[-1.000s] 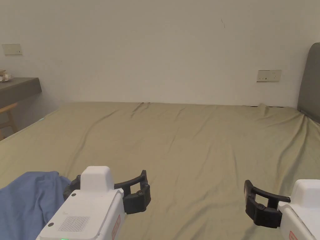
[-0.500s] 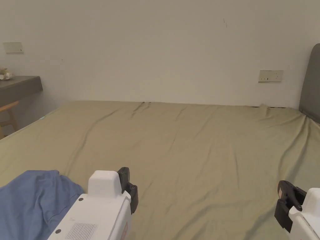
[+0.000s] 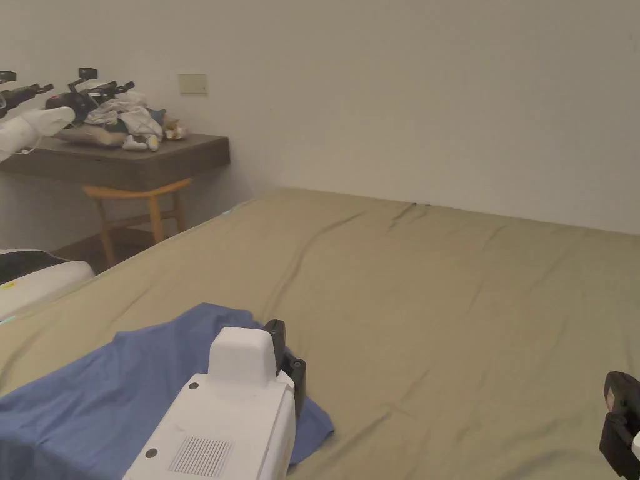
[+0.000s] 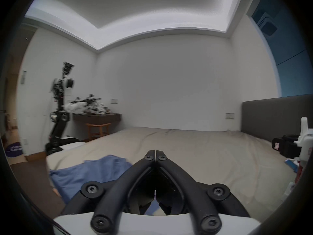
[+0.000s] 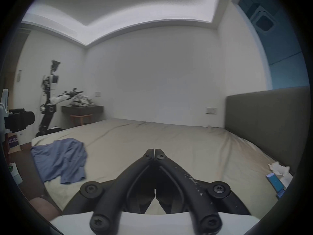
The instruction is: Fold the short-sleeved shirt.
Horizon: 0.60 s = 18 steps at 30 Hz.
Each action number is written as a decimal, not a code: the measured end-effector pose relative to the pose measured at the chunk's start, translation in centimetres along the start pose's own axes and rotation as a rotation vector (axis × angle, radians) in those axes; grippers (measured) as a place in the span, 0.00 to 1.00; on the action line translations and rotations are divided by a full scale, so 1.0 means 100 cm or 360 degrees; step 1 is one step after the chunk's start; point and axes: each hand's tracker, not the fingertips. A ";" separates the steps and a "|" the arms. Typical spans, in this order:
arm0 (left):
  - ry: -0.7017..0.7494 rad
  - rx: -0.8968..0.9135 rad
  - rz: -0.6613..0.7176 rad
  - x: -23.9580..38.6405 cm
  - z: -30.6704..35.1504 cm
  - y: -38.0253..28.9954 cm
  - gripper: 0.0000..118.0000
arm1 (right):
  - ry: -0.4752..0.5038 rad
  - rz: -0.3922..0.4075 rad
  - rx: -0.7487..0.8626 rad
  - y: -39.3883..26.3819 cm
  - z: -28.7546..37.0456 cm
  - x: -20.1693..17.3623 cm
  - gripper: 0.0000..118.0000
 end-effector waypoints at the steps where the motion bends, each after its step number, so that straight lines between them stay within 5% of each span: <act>1: 0.0068 -0.0016 -0.0010 -0.017 0.007 -0.001 0.00 | 0.0079 0.0019 -0.0003 0.003 -0.009 -0.017 0.00; 6: 0.0403 -0.0092 0.0040 -0.093 0.038 -0.008 0.00 | 0.0411 0.0005 0.0025 0.016 -0.041 -0.097 0.00; 10: 0.0519 -0.0132 0.0146 -0.127 0.049 -0.013 0.00 | 0.0605 0.0131 0.0040 0.019 -0.050 -0.146 0.00; 18: 0.0463 -0.0247 0.0113 -0.132 0.006 -0.017 0.00 | 0.0685 0.0119 -0.0023 0.019 -0.080 -0.172 0.00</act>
